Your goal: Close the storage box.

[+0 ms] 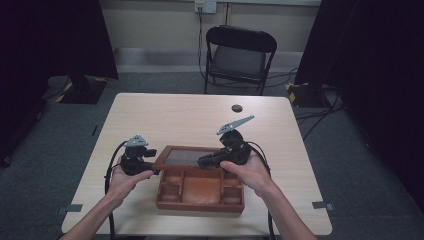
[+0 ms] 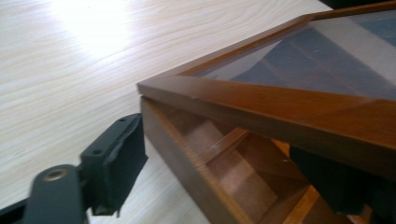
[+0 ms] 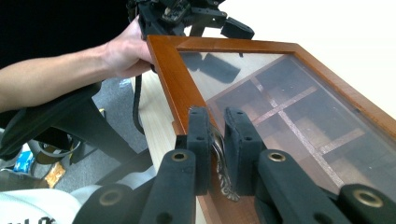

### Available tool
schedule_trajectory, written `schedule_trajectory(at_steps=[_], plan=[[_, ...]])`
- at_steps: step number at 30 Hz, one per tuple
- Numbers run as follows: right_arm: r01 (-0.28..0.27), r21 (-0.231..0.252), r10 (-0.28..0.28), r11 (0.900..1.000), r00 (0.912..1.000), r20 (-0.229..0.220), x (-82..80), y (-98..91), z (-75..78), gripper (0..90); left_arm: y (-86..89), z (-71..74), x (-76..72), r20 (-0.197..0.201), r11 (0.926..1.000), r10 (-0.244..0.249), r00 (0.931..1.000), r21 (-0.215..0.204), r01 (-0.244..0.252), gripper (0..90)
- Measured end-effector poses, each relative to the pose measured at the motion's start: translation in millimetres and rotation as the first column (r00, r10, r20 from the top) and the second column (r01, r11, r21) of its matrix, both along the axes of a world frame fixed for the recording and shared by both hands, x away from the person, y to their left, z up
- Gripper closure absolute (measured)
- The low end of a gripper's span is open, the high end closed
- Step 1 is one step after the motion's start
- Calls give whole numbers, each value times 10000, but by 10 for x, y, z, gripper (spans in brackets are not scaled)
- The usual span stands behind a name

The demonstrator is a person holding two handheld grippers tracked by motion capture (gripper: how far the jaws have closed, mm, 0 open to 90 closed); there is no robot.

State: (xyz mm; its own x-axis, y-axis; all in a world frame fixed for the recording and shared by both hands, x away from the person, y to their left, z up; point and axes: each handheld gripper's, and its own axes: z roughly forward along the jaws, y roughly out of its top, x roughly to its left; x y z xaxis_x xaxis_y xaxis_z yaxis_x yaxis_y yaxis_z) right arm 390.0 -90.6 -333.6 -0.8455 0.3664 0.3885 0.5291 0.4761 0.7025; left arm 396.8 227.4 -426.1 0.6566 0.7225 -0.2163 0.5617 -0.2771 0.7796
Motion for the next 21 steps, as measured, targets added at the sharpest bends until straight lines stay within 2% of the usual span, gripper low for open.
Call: schedule_trajectory(at_steps=[4,15,21], plan=[[-46,-141,47,9999,10000,74,-27,-23,-33,816,43,-13,15,-96,9999,-105,9999,77,106,189],[-271,-292,277,9992,9994,229,-78,-77,-92,816,187,-39,52,-192,9990,104,9998,442,-95,190],[-221,-406,238,9989,9988,422,-159,-84,-159,814,285,-49,51,-266,9993,316,9991,208,-311,189]])
